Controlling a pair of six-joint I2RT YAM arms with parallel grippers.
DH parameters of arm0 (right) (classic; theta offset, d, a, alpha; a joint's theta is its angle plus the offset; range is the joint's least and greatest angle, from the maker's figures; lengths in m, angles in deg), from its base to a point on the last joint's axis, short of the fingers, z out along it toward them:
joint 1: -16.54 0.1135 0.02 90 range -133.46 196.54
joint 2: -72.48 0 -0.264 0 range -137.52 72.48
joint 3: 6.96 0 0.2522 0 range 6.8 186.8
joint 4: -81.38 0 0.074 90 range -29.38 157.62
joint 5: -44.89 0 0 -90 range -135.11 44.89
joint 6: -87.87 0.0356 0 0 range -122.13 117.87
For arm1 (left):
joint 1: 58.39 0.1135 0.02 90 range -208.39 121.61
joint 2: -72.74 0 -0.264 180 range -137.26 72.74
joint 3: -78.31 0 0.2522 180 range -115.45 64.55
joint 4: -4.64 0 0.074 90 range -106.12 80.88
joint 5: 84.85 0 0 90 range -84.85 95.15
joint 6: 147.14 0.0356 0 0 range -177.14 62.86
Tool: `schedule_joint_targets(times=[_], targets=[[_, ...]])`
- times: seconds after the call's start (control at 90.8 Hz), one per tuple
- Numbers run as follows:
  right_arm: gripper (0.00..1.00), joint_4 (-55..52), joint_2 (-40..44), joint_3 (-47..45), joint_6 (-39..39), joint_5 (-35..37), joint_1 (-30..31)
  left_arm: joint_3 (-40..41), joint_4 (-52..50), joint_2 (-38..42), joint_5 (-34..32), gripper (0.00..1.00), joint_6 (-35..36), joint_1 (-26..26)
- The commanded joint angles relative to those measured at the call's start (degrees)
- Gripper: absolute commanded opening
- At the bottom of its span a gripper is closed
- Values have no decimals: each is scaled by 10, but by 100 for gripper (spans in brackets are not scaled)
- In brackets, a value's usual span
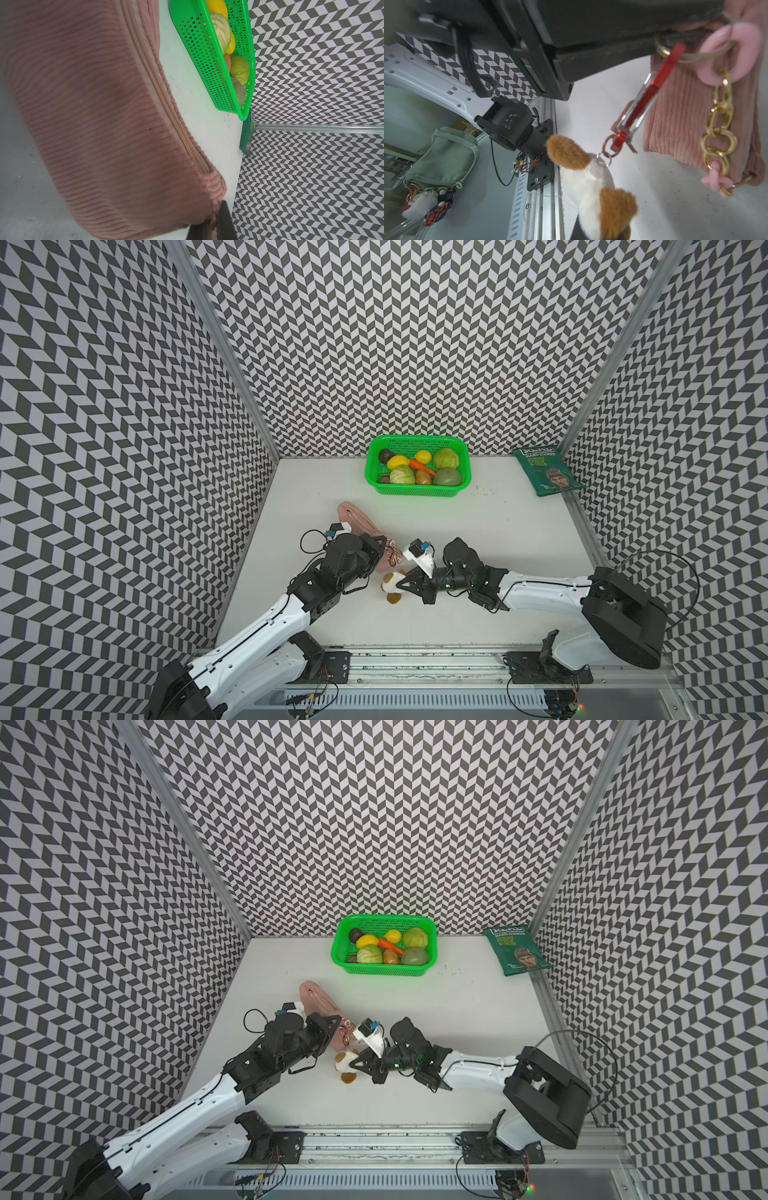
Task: Remove the decoration from the bag
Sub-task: Remove the decoration item from the bag.
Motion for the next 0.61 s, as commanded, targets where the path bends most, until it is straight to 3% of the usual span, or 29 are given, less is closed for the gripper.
schedule_joint_targets(times=[0.0, 0.044, 0.132, 0.198, 0.375, 0.595], targets=[[0, 41, -32, -15, 11, -27, -28, -33, 21, 5, -20, 0, 11, 4], [3, 52, -44, -17, 24, -30, -46, -34, 19, 4, -20, 0, 11, 4], [40, 40, -54, -10, 40, -15, -73, -37, 15, 1, -21, 0, 11, 4], [52, 18, -35, -8, 38, 17, -78, -41, 11, -1, -20, 0, 10, 4], [55, -32, 36, -6, 36, 94, -75, -57, -10, -13, -19, 0, 5, 4], [58, -56, 110, 0, 16, 258, -25, -62, -24, -24, -14, 0, -14, 4]])
